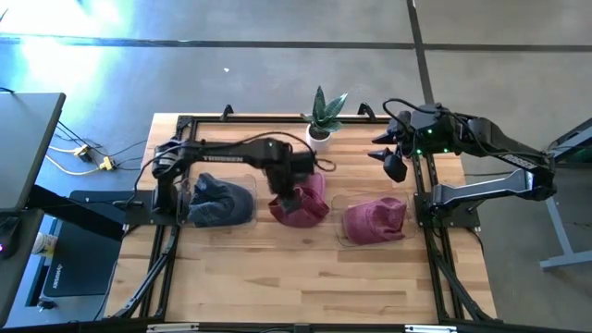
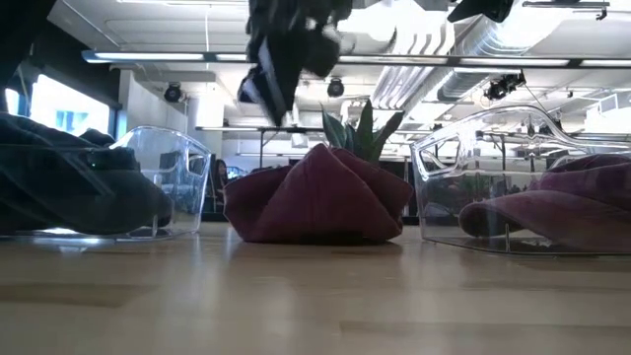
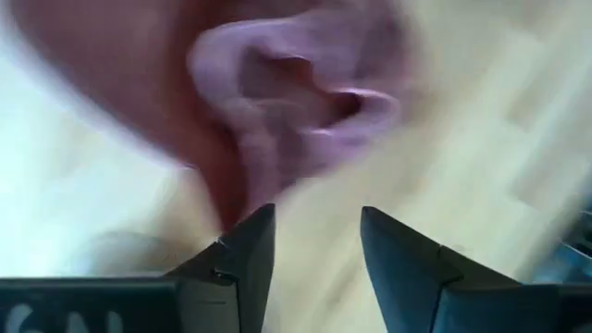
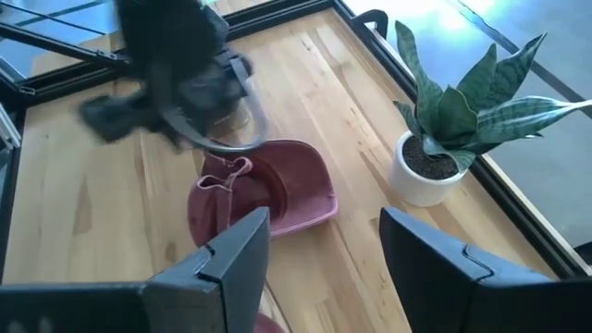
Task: Pick & Place hat
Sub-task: Put the red cap into the right transparent bin
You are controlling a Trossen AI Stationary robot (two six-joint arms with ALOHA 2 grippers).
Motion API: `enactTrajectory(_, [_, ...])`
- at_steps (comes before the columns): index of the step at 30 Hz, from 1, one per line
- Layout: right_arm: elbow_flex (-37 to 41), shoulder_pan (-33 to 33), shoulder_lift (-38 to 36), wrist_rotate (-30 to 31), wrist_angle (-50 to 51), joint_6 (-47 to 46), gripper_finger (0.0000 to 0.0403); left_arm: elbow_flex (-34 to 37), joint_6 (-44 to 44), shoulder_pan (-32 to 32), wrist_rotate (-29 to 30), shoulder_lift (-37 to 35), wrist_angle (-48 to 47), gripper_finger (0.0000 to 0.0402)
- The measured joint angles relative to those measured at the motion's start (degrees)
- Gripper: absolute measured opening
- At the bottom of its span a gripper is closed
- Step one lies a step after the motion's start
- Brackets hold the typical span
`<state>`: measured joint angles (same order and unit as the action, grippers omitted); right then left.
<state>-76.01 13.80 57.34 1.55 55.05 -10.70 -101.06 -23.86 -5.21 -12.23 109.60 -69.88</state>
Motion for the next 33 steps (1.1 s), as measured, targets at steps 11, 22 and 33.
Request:
enactTrajectory(11, [0.0,0.0,0.0,1.5,-0.2,-1.4,0.0201,7.0,-5.0,4.5,9.8,5.8,26.7,0.0035])
enactTrajectory(22, [0.0,0.0,0.0,-1.0,-0.4,-2.6,0.0200,1.8,-10.9,2.9,15.8,14.8,30.1,0.0001])
enactTrajectory(33, [0.0,0.0,0.0,-0.4,-0.5,-1.3,0.0201,-6.6,-2.7,7.8,14.7,11.1,4.3,0.0005])
